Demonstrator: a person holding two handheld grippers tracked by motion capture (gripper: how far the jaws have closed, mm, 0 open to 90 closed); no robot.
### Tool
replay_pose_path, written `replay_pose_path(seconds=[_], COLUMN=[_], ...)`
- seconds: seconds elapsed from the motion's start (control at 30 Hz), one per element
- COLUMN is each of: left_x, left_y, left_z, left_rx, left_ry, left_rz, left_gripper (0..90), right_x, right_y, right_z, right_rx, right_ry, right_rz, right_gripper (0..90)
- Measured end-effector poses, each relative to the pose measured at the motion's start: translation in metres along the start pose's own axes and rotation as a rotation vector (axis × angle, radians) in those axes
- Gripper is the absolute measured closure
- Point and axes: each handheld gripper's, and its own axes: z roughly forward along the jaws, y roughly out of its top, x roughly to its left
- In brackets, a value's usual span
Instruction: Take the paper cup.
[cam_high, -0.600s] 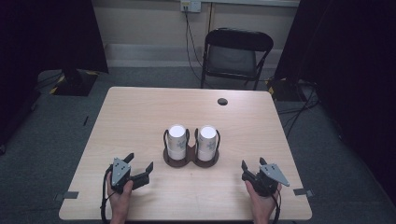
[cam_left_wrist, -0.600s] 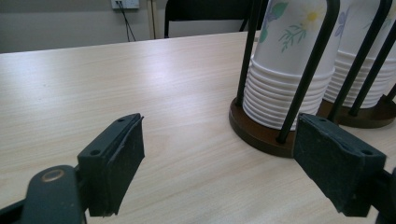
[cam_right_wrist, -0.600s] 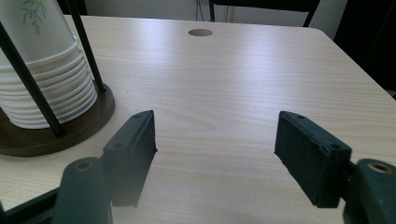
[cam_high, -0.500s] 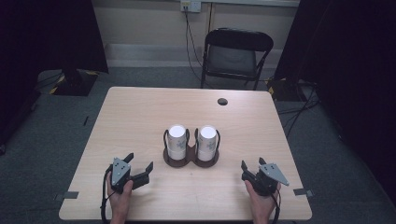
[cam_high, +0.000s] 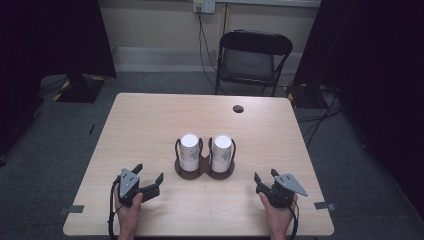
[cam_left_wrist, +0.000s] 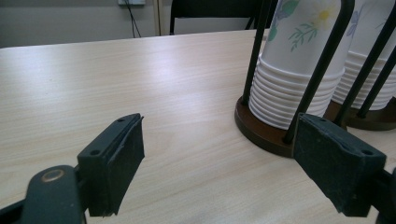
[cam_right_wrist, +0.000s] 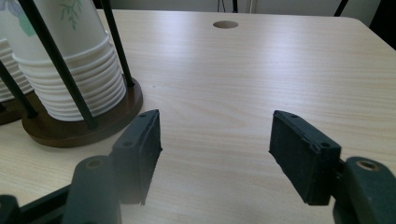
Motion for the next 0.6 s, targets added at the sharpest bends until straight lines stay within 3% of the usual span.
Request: replay_pose_path(seconds=[0.17, 0.4, 0.6], left_x=[0.0, 0.001, 0.001], left_y=[0.0, 0.0, 0.0], left_z=[0.0, 0.0, 0.0], left_rx=[-0.004, -0.001, 0.001], left_ry=[0.0, 0.001, 0.001], left_rz=[-0.003, -0.009, -0.009], left_gripper=[16.6, 16.8, 16.9], right_x=[0.009, 0.022, 0.022], right_y=[0.009, 0.034, 0.053], right_z=[0.001, 0.007, 0.008], right_rx=[-0.011, -0.082, -0.108], right_ry=[0.057, 0.159, 0.198], right_rz=[-0.008, -0.003, -0.003], right_gripper=[33.7, 34.4, 33.6])
